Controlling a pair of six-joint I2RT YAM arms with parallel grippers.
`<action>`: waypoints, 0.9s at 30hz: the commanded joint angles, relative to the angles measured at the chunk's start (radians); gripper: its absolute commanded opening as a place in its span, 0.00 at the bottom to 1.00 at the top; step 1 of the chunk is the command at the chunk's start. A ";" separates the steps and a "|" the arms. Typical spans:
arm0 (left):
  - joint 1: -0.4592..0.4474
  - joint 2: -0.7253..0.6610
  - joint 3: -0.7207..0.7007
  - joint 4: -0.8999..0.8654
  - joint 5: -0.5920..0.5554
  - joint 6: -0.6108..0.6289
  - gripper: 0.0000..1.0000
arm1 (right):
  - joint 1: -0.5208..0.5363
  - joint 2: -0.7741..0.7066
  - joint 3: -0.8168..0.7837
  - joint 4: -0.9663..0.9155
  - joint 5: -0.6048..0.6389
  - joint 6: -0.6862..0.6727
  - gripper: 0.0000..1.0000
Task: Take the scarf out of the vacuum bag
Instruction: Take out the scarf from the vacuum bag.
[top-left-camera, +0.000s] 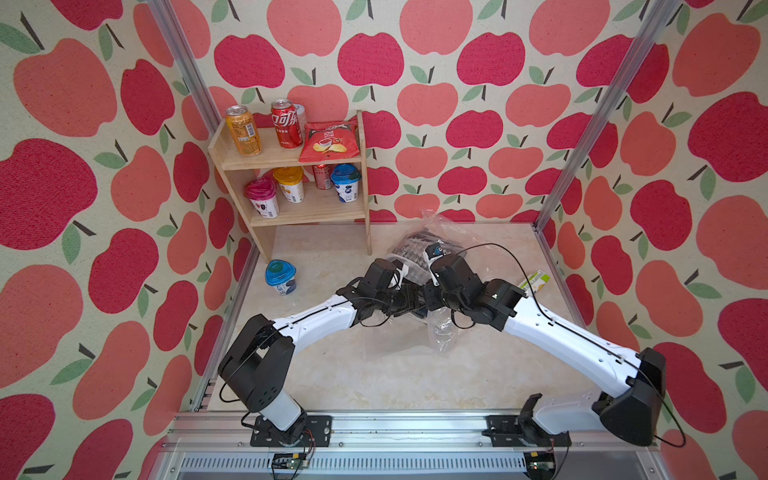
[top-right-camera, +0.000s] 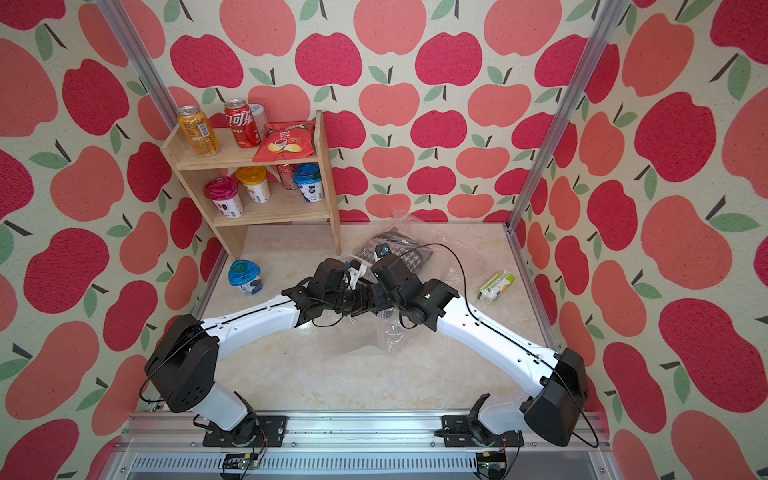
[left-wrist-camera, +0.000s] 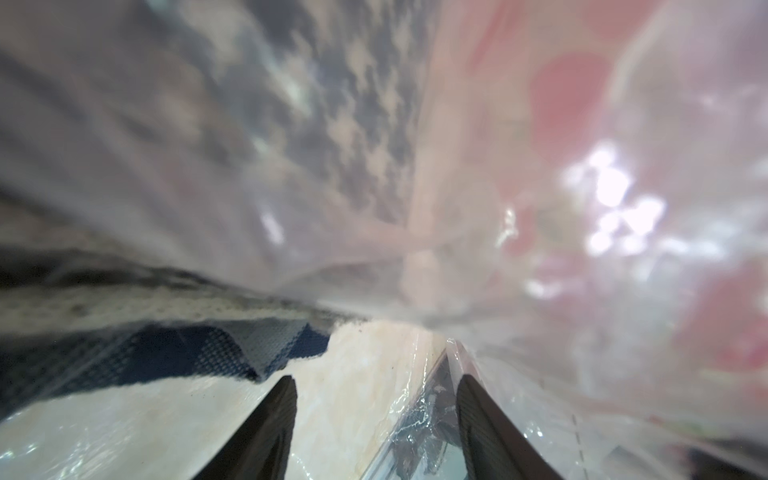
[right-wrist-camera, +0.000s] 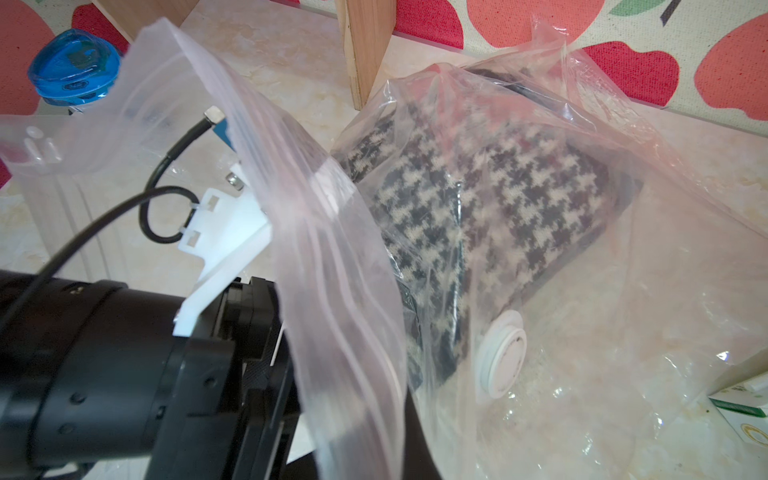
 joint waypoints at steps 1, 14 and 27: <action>-0.001 0.033 0.027 0.065 0.034 -0.033 0.64 | 0.011 0.002 0.036 0.011 0.025 -0.012 0.00; -0.007 0.046 0.022 0.077 0.031 -0.046 0.64 | 0.013 -0.090 -0.127 0.028 0.093 -0.014 0.00; -0.021 0.069 0.039 0.043 0.011 -0.038 0.64 | 0.015 -0.097 -0.167 0.041 0.117 -0.007 0.00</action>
